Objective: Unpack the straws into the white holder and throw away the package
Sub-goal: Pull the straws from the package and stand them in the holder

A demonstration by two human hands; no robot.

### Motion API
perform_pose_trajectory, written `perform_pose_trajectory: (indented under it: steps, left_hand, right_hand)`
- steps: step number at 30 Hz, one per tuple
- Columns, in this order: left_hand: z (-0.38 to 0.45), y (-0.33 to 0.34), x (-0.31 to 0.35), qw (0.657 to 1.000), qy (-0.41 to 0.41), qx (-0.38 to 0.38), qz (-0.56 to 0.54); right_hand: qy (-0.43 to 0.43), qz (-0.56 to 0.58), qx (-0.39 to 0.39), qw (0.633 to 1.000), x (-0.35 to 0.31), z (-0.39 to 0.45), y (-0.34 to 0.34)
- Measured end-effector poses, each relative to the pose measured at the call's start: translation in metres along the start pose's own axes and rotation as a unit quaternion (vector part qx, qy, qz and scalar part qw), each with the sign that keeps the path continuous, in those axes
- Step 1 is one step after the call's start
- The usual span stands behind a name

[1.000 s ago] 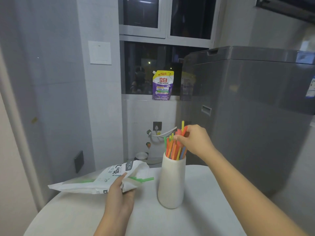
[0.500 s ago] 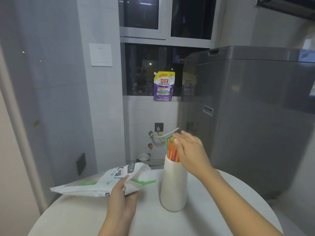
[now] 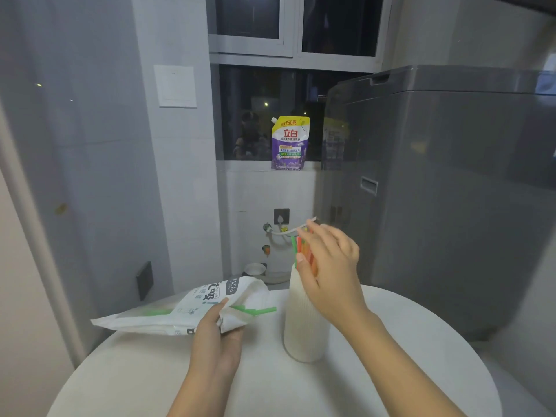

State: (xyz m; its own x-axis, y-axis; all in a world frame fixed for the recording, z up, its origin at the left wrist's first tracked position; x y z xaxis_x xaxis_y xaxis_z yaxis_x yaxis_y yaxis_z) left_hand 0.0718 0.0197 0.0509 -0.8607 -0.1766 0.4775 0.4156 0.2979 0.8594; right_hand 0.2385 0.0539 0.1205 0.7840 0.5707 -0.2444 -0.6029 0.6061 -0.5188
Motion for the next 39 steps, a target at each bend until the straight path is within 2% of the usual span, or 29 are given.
perform_pose_trajectory:
  steps: [2, 4, 7, 9, 11, 13, 14, 16, 24, 26, 29, 34, 39]
  left_hand:
    - [-0.001, 0.001, 0.000, 1.000, 0.004, -0.004, 0.005]
    - [-0.003, 0.002, 0.000, 1.000, 0.015, -0.013, 0.014]
    - [-0.006, 0.005, 0.000, 0.999, 0.027, -0.027, 0.035]
    - [-0.008, 0.006, 0.002, 0.996, 0.041, -0.041, 0.068]
    - [-0.008, 0.005, 0.005, 0.989, 0.076, -0.049, 0.118]
    - [-0.007, 0.004, 0.009, 0.975, 0.120, -0.058, 0.179]
    - [-0.006, 0.004, 0.011, 0.966, 0.140, -0.066, 0.208]
    - [-0.005, 0.004, 0.013, 0.949, 0.167, -0.079, 0.256]
    - [-0.008, 0.009, 0.008, 0.928, 0.190, -0.081, 0.309]
    - [-0.007, 0.008, 0.008, 0.934, 0.194, -0.079, 0.290]
    - [-0.003, 0.004, 0.009, 0.950, 0.185, -0.070, 0.239]
    - [0.003, 0.003, 0.014, 0.976, 0.162, -0.050, 0.136]
    - [0.007, 0.000, 0.019, 0.995, 0.087, -0.015, 0.034]
  right_hand:
    - [-0.009, 0.037, 0.037, 0.999, -0.010, -0.012, 0.001]
    - [-0.013, 0.088, 0.035, 0.995, -0.018, -0.025, 0.004]
    - [0.035, 0.131, -0.025, 0.990, -0.023, -0.041, 0.013]
    - [0.118, 0.171, -0.105, 0.973, -0.025, -0.051, 0.021]
    - [0.238, 0.250, -0.189, 0.919, -0.027, -0.060, 0.030]
    - [0.371, 0.347, -0.244, 0.826, -0.031, -0.065, 0.037]
    - [0.420, 0.386, -0.259, 0.779, -0.033, -0.067, 0.039]
    - [0.468, 0.430, -0.267, 0.724, -0.034, -0.068, 0.043]
    - [0.538, 0.477, -0.245, 0.650, -0.033, -0.065, 0.047]
    - [0.535, 0.485, -0.237, 0.651, -0.034, -0.063, 0.047]
    - [0.511, 0.478, -0.209, 0.683, -0.033, -0.062, 0.045]
    - [0.419, 0.409, -0.174, 0.792, -0.030, -0.061, 0.040]
    - [0.313, 0.361, -0.116, 0.871, -0.034, -0.054, 0.031]
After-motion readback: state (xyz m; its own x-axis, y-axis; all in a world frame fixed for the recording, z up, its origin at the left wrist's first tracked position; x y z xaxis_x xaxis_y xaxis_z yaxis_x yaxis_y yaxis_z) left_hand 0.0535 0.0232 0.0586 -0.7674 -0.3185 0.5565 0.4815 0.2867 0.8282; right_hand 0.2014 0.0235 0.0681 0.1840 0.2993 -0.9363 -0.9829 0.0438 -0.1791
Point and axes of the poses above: each hand's wrist, its own z-axis towards the middle knuckle, its own y-axis out of the palm, x = y × z, the point moved 1 cm from there along z, towards the middle knuckle, and after that the axes turned 1 degree about -z, right-handed, at the moved point
